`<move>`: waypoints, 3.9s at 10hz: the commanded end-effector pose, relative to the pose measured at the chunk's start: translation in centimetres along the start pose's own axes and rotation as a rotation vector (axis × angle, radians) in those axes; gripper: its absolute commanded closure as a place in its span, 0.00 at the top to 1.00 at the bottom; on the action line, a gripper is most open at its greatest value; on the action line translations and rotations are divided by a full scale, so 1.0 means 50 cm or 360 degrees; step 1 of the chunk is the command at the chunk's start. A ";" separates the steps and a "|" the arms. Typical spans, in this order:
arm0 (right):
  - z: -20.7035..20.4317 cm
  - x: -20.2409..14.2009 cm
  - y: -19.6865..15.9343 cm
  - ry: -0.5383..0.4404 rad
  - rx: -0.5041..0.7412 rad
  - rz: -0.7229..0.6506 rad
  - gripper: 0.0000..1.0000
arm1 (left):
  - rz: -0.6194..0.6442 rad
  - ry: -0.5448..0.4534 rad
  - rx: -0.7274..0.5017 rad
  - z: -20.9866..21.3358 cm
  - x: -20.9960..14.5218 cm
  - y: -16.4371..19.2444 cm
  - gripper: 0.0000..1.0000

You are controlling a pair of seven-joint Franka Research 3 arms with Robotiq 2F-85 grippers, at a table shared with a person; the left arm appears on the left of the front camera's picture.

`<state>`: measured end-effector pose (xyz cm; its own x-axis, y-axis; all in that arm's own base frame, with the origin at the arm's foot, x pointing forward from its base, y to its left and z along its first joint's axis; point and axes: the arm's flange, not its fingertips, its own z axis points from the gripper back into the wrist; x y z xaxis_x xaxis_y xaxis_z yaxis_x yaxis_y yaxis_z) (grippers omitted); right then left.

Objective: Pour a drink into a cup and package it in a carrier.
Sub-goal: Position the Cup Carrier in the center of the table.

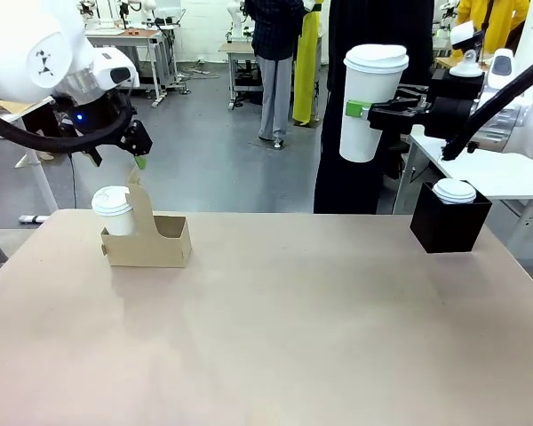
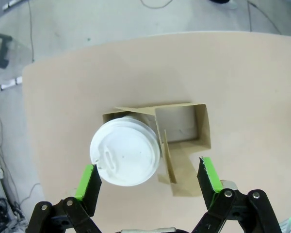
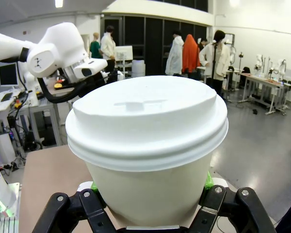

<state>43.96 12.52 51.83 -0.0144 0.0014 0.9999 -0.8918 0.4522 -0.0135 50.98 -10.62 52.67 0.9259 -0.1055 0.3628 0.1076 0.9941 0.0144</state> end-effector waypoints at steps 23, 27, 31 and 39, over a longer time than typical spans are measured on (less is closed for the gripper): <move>-0.006 0.004 0.000 0.0003 -0.0013 0.0026 0.80 | 0.0182 -0.0022 0.0065 0.003 -0.005 -0.096 0.02; -0.006 0.004 0.000 0.0003 -0.0013 0.0026 0.80 | 0.0200 -0.0080 0.0040 0.098 -0.045 -0.284 0.02; -0.006 0.004 0.000 0.0003 -0.0013 0.0026 0.80 | 0.0195 -0.0019 0.0038 0.105 -0.131 -0.466 0.02; -0.006 0.004 0.000 0.0003 -0.0013 0.0026 0.80 | 0.0115 -0.0042 0.0049 0.024 -0.234 -0.577 0.02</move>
<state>43.91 12.49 51.79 -0.0142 0.0029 0.9999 -0.8914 0.4531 -0.0139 36.63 -37.35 49.71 0.9315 -0.0568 0.3594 0.0582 0.9983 0.0070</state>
